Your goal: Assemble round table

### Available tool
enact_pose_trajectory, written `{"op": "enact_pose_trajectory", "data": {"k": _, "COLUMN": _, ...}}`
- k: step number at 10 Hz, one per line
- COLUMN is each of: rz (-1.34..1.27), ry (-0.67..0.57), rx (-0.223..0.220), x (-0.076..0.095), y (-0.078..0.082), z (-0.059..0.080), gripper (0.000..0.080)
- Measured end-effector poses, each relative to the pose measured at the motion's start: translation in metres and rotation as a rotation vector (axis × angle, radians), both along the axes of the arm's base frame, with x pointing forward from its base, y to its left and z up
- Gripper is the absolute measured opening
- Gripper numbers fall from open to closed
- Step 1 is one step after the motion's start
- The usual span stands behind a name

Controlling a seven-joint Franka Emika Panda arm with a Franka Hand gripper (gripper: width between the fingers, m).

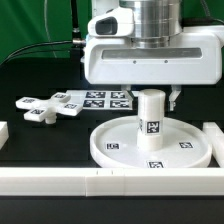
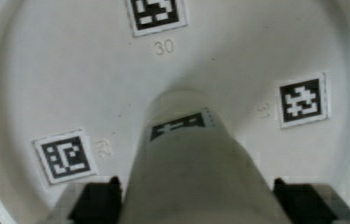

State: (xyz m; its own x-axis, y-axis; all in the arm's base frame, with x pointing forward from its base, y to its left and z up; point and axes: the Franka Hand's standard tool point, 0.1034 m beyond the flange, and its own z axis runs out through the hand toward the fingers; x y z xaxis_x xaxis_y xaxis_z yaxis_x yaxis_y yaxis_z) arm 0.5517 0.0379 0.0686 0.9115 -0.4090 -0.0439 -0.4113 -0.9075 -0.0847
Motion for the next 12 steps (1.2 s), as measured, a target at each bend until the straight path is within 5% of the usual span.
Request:
{"op": "enact_pose_trajectory", "data": {"k": 3, "rz": -0.350, "ry": 0.032, "rx": 0.052, "x": 0.0000, "y": 0.0004, "z": -0.0001, "gripper": 0.0407}}
{"op": "enact_pose_trajectory", "data": {"k": 6, "rz": -0.597, "ry": 0.063, "rx": 0.054, "x": 0.0002, "y": 0.0052, "z": 0.0001, "gripper": 0.0407}}
{"op": "enact_pose_trajectory", "data": {"k": 8, "rz": -0.533, "ry": 0.057, "rx": 0.053, "x": 0.0001, "y": 0.0050, "z": -0.0001, "gripper": 0.0423}}
{"op": "enact_pose_trajectory", "data": {"k": 9, "rz": -0.475, "ry": 0.050, "rx": 0.053, "x": 0.0010, "y": 0.0051, "z": 0.0004, "gripper": 0.0597}}
{"op": "enact_pose_trajectory", "data": {"k": 12, "rz": -0.229, "ry": 0.017, "rx": 0.054, "x": 0.0022, "y": 0.0056, "z": 0.0007, "gripper": 0.0647}}
